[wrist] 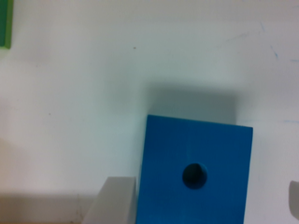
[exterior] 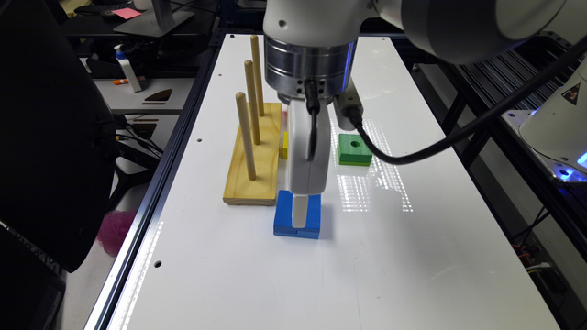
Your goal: Pick up blue block.
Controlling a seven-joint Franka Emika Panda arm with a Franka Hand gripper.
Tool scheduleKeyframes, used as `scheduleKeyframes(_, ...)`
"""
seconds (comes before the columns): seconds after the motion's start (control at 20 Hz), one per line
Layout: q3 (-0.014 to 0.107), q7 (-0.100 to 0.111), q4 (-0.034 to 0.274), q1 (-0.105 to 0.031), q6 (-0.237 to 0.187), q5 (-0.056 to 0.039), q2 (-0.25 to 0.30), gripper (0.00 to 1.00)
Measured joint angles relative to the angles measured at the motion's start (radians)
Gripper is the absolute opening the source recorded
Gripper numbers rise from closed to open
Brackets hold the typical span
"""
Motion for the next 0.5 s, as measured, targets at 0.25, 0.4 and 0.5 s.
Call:
scheduleKeyframes(0.25,-0.002,0.000,0.003,0.000,0.044,-0.0050,0.047,1.00)
scheduleKeyframes(0.4,-0.003,0.000,0.006,0.000,0.049,-0.0052,0.053,1.00)
scheduleKeyframes(0.5,-0.003,0.000,0.008,0.000,0.049,-0.0052,0.053,1.00)
